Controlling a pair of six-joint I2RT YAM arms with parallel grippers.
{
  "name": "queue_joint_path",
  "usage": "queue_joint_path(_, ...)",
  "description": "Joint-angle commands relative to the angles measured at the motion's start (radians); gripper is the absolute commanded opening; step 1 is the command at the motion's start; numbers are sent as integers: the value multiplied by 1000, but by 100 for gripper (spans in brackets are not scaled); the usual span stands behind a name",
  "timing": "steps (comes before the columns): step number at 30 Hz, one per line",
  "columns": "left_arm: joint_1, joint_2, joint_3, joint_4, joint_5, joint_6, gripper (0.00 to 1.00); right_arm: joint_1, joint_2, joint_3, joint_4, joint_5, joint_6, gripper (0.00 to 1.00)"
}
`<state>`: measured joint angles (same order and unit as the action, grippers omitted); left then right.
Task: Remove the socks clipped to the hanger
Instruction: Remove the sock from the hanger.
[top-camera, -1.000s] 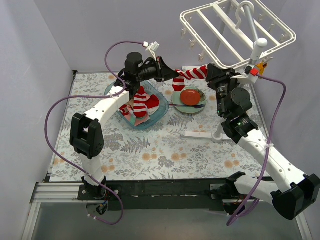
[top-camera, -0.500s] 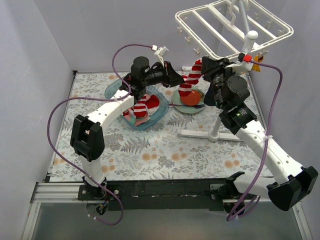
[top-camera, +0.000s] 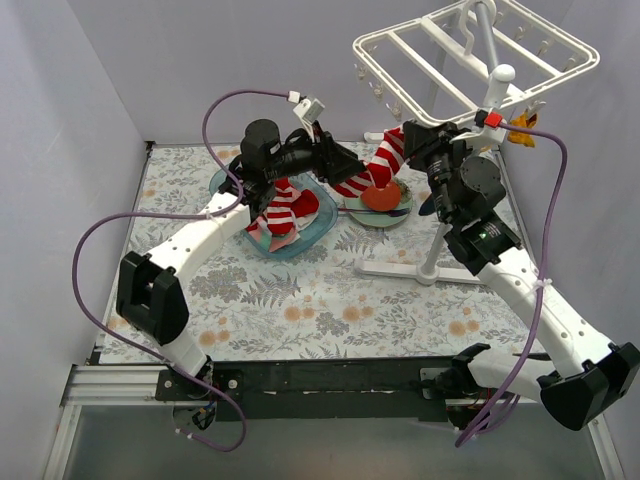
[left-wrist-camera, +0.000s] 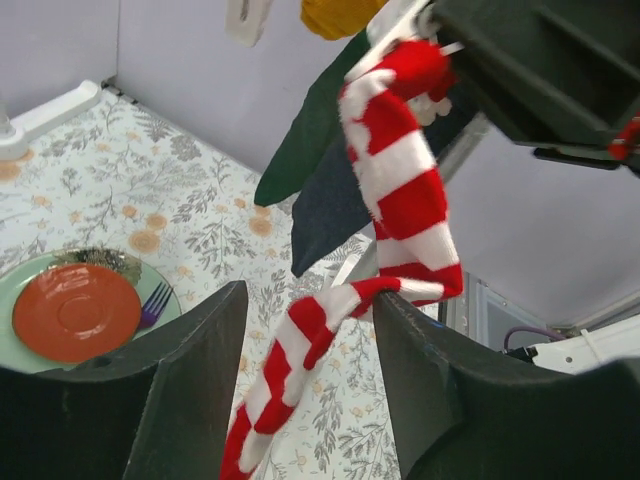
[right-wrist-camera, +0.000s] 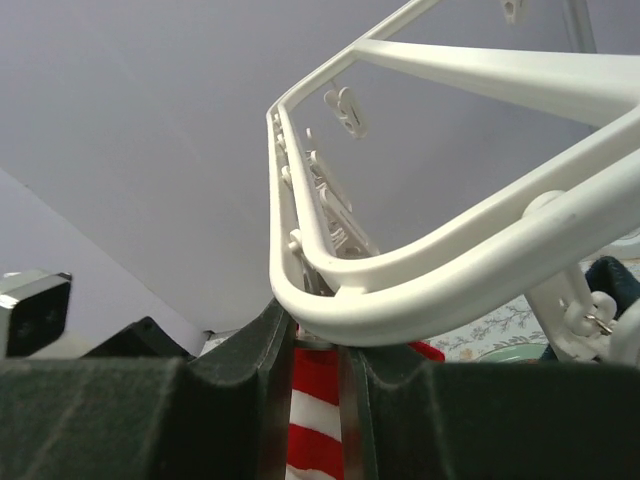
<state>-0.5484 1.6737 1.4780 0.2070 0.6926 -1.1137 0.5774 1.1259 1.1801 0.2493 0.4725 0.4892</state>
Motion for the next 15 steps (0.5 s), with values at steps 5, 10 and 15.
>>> queue_joint_path(5,-4,-150,-16,-37,73,198,56,1,-46,-4,-7,-109,-47,22)
queue_joint_path(10,-4,-173,-2,-144,99,320,61,2,-55,1,-12,-126,-49,21)
queue_joint_path(15,-4,-221,8,-202,130,406,70,2,-64,0,-21,-127,-51,21)
